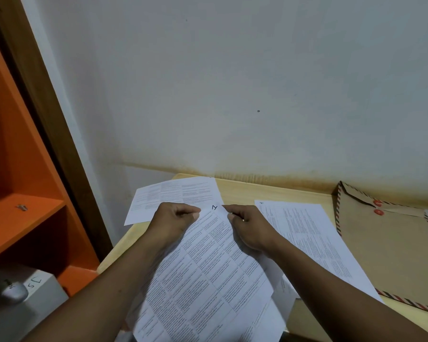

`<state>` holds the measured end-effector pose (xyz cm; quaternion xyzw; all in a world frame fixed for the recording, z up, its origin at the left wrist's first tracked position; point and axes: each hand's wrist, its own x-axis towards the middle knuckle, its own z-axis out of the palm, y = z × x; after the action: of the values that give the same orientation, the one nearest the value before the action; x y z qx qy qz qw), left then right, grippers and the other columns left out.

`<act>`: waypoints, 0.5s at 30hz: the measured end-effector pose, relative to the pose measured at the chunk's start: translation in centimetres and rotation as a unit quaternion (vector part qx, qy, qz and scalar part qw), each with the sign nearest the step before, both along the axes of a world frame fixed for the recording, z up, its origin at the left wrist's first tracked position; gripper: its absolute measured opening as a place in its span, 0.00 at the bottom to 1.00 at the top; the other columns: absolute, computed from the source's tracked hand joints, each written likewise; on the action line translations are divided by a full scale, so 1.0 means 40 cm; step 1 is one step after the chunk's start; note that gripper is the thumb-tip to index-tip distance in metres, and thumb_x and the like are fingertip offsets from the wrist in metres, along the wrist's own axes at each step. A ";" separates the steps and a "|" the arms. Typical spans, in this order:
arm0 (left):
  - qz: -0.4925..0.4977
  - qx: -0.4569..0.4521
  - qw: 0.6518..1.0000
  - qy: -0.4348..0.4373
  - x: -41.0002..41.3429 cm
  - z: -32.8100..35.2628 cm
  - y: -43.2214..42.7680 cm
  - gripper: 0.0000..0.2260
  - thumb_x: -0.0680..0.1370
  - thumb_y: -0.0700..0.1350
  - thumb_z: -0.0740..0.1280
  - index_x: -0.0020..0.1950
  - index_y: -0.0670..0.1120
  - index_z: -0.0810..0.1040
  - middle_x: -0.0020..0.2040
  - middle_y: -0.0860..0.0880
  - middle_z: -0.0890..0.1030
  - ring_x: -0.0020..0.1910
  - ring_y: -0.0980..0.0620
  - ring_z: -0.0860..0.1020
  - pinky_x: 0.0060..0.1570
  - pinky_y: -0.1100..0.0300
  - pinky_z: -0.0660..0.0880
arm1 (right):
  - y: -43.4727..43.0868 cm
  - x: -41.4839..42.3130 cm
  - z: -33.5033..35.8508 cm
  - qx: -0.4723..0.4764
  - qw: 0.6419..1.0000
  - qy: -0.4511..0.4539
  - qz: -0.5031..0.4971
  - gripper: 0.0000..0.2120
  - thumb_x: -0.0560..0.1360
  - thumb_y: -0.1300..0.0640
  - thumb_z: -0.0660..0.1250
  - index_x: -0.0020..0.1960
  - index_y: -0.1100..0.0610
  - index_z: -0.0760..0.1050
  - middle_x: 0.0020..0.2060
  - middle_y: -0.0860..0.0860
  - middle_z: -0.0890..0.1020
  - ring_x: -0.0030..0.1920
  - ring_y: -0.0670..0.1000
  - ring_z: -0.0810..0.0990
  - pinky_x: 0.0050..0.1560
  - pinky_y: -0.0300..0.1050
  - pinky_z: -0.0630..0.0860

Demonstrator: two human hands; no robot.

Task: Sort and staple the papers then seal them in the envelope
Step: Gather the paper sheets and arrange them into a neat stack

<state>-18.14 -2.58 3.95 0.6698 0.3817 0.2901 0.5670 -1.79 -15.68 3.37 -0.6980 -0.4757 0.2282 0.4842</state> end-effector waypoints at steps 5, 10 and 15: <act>-0.044 -0.005 0.999 0.028 0.017 0.032 -0.022 0.05 0.77 0.40 0.76 0.52 0.46 0.86 0.45 0.44 0.88 0.41 0.53 0.87 0.37 0.66 0.80 | -0.008 0.026 -0.010 0.011 0.999 0.018 -0.024 0.21 0.84 0.59 0.56 0.57 0.38 0.82 0.50 0.67 0.85 0.52 0.75 0.80 0.50 0.74 0.76; -0.092 0.035 0.991 0.086 0.016 0.031 -0.005 0.08 0.78 0.40 0.75 0.55 0.50 0.85 0.44 0.41 0.87 0.42 0.52 0.85 0.43 0.64 0.77 | -0.025 0.063 -0.020 0.009 0.998 0.045 -0.042 0.19 0.85 0.60 0.56 0.61 0.43 0.82 0.48 0.67 0.85 0.46 0.76 0.81 0.45 0.71 0.79; -0.080 0.061 0.991 0.091 0.047 -0.007 -0.007 0.09 0.77 0.40 0.76 0.52 0.55 0.87 0.34 0.50 0.81 0.39 0.54 0.81 0.49 0.59 0.78 | -0.046 0.070 -0.014 -0.024 0.998 0.043 -0.027 0.20 0.84 0.64 0.54 0.65 0.53 0.80 0.51 0.49 0.88 0.54 0.50 0.86 0.59 0.48 0.81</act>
<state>-16.28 -2.85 3.67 0.7549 0.3585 0.2049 0.5095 1.00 -17.50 2.82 -0.7116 -0.4298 0.2556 0.4935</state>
